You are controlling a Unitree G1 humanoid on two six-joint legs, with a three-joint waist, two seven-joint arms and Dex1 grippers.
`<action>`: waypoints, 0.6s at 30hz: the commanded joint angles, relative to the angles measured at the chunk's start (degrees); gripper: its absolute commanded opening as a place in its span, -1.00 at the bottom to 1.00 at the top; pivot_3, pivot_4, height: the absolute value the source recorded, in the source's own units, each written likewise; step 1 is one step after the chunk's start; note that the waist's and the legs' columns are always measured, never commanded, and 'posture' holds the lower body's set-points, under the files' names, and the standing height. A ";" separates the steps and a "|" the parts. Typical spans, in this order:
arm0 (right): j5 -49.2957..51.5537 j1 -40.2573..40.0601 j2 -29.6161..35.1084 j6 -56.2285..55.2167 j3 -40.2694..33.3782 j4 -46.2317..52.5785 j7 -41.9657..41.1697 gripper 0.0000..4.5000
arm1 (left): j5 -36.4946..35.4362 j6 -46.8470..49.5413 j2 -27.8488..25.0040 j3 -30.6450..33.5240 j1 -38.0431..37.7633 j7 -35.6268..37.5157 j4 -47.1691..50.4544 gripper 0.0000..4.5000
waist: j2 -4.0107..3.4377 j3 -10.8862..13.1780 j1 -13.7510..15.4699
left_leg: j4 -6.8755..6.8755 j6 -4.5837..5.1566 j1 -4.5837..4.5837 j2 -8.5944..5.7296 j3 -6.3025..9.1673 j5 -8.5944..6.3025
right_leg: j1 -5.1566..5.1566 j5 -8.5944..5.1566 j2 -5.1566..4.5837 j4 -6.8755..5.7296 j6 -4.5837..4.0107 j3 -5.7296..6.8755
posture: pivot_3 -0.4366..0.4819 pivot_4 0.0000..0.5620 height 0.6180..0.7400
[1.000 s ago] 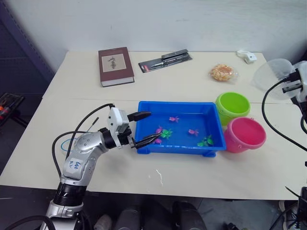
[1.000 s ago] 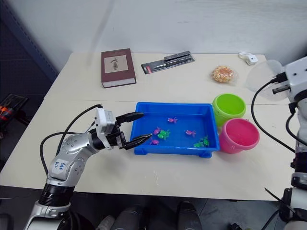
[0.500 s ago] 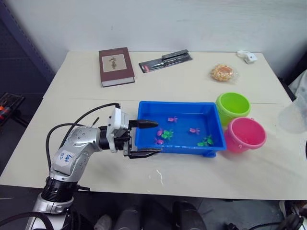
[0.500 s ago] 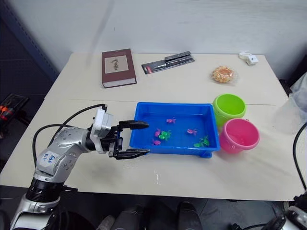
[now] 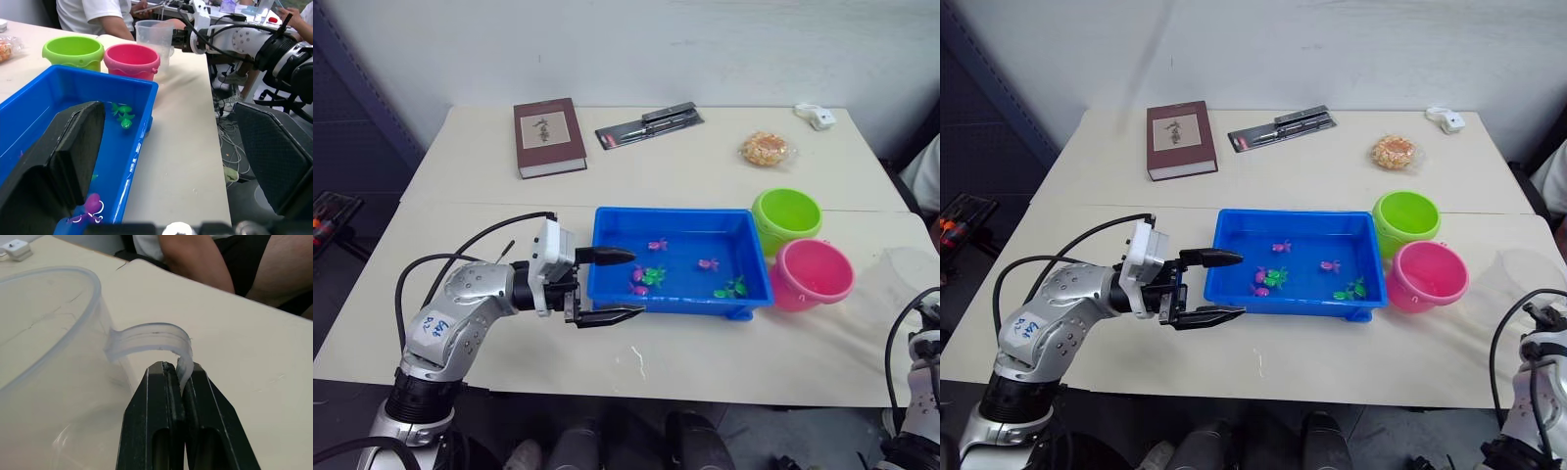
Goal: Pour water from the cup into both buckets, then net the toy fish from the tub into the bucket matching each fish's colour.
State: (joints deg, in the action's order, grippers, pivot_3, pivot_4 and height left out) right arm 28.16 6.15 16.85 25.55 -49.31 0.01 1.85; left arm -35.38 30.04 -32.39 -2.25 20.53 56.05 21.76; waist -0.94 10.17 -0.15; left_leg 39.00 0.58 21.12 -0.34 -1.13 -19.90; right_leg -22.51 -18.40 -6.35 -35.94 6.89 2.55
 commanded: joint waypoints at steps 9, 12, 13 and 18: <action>-1.97 -3.18 -2.72 -8.13 4.27 2.07 2.55 -0.65 | -0.48 -0.70 -0.58 0.51 -0.01 0.71 0.56 1.00 | 0.00 0.00 -0.10 | 0.01 0.00 -0.02 0.00 -0.03 0.00 | -0.01 0.00 0.01 -0.02 0.00 -0.05 | -0.05 -0.47 0.97; -1.21 -4.85 -2.59 -7.26 5.62 4.01 2.00 -0.08 | -0.42 -0.71 -0.43 0.72 -0.52 0.19 0.69 1.00 | 0.00 0.00 -0.08 | 0.01 0.01 -0.01 -0.01 -0.03 0.00 | -0.01 0.00 0.00 -0.02 0.00 -0.07 | -0.05 -0.47 0.97; -0.80 -5.65 -2.57 -6.75 6.03 5.23 1.68 0.15 | -0.48 -0.69 -0.52 0.84 -0.90 0.16 0.81 1.00 | 0.00 0.00 -0.08 | 0.01 0.01 -0.01 -0.01 -0.04 0.00 | -0.01 0.00 0.00 -0.02 0.00 -0.08 | -0.05 -0.47 0.97; 0.05 -9.99 -1.90 -5.72 7.37 10.65 -0.33 0.98 | -0.74 -0.96 -0.77 1.62 -2.12 -0.02 1.08 1.00 | -0.01 0.00 -0.09 | 0.00 0.02 -0.02 0.01 -0.02 -0.01 | -0.02 0.00 0.00 -0.02 0.00 -0.10 | -0.05 -0.47 0.97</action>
State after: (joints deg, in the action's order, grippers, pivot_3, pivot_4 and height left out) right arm 27.26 -2.61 13.76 20.03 -41.62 6.84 2.55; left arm -35.47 29.94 -32.74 -2.18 18.67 56.25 21.55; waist -0.94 10.17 -0.24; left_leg 39.00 0.60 21.09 -0.33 -1.15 -19.91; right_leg -22.53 -18.40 -6.35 -35.96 6.88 2.43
